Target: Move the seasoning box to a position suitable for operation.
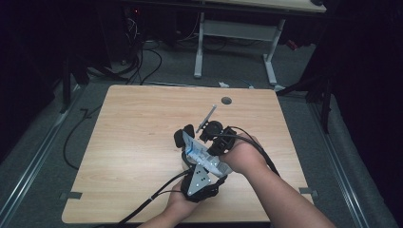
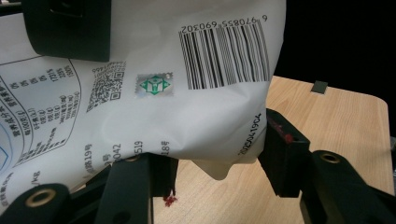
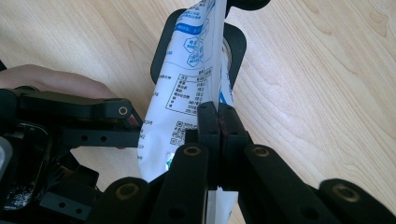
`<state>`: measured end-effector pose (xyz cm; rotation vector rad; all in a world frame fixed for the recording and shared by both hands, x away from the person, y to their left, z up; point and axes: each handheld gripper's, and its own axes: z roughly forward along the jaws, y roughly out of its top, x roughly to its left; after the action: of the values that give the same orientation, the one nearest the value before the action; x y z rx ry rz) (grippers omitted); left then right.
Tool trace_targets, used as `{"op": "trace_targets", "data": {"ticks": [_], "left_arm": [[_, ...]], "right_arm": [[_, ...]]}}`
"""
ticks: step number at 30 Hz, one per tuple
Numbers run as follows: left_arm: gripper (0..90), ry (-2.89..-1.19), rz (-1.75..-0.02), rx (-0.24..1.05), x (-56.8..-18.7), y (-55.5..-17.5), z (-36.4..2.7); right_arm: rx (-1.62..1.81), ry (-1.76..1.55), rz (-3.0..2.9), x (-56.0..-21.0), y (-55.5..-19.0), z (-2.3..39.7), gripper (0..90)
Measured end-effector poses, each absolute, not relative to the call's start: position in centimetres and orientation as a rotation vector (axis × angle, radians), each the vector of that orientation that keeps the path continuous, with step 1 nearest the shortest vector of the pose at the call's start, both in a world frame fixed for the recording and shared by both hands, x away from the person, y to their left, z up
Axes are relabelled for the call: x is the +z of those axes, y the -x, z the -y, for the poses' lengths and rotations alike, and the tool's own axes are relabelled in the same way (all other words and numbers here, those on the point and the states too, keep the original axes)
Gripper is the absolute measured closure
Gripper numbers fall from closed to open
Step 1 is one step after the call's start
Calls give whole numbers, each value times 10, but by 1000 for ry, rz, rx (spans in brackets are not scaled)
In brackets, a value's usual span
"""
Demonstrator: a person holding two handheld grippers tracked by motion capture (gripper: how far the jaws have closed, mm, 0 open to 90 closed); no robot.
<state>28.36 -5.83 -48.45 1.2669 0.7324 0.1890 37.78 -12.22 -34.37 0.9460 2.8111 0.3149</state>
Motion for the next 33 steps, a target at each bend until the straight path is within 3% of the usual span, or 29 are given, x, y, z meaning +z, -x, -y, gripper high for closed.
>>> {"op": "trace_targets", "data": {"ticks": [33], "left_arm": [[529, -1257, -727, 192, -483, -284, 58]], "right_arm": [[322, -938, -2807, -344, -379, 121, 900]]}}
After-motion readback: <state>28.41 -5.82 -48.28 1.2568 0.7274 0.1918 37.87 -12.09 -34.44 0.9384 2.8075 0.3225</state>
